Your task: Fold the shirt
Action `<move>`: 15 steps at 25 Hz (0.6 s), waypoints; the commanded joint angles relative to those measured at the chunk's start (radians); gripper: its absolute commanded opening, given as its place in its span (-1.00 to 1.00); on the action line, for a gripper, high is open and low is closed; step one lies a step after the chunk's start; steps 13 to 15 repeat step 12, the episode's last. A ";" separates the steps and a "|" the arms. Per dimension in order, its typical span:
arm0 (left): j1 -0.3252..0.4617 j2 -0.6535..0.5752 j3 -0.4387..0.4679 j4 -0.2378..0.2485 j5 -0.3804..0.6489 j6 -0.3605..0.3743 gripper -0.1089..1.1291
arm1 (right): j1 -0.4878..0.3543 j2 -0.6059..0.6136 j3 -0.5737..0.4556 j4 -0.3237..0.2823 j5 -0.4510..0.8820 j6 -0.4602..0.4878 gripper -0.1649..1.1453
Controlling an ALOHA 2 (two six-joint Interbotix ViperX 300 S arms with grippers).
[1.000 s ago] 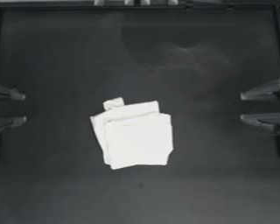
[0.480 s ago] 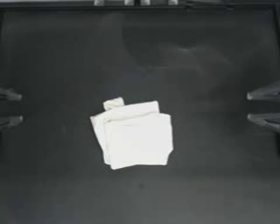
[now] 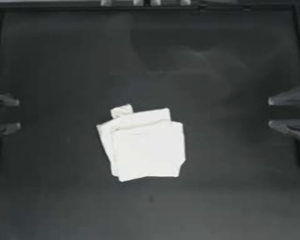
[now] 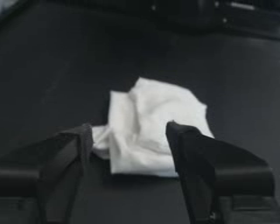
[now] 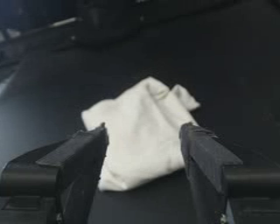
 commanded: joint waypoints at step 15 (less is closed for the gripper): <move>0.015 -0.087 0.012 -0.003 0.000 0.000 0.60 | 0.000 -0.120 0.025 -0.002 -0.002 0.000 0.56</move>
